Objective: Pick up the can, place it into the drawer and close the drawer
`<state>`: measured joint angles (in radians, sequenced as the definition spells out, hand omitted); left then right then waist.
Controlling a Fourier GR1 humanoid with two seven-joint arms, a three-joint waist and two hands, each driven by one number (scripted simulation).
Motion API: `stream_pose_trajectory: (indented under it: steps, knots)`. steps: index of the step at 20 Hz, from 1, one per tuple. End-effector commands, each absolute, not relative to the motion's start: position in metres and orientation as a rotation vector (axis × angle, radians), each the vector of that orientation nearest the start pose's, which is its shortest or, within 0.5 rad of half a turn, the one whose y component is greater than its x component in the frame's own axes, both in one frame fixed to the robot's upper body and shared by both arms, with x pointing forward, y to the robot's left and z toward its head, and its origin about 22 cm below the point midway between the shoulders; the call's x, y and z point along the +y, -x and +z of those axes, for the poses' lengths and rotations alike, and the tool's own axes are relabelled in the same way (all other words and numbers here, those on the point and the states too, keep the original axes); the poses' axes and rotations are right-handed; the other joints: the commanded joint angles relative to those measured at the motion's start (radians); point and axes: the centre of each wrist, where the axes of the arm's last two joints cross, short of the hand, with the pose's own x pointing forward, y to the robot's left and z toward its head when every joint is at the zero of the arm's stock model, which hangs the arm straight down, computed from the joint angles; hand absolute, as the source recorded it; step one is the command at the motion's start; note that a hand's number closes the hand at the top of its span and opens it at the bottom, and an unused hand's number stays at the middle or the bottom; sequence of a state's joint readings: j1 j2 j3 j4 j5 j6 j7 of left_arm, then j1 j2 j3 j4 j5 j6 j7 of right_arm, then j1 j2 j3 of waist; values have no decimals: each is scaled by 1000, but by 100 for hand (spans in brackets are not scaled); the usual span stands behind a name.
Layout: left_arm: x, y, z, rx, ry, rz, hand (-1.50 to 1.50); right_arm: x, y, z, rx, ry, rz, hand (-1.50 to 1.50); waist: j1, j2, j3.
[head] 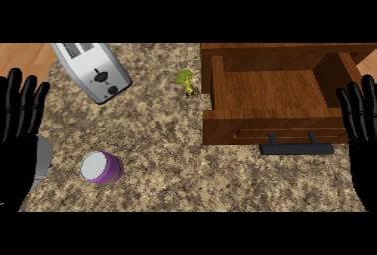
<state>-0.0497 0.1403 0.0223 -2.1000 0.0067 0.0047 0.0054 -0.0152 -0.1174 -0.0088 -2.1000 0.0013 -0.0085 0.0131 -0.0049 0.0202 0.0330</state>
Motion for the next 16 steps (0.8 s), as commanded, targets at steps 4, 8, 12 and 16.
stream_pose_trajectory:
  steps: [4,8,12,16]
  knots:
    - [284,-179,133,-2112,122,-233,-150,-243,-209,125,-2100,60,45,-150,18,-23,-34]
    - [307,-162,88,-1722,48,-58,-150,-260,-206,99,-1829,157,-77,-150,27,-18,-34]
    - [329,-135,103,-1685,55,-88,-150,-272,-198,116,-1792,170,-102,-150,17,-24,-33]
    - [345,-154,108,-1690,55,-52,-150,-247,-205,113,-1796,182,-67,-150,7,-21,-33]
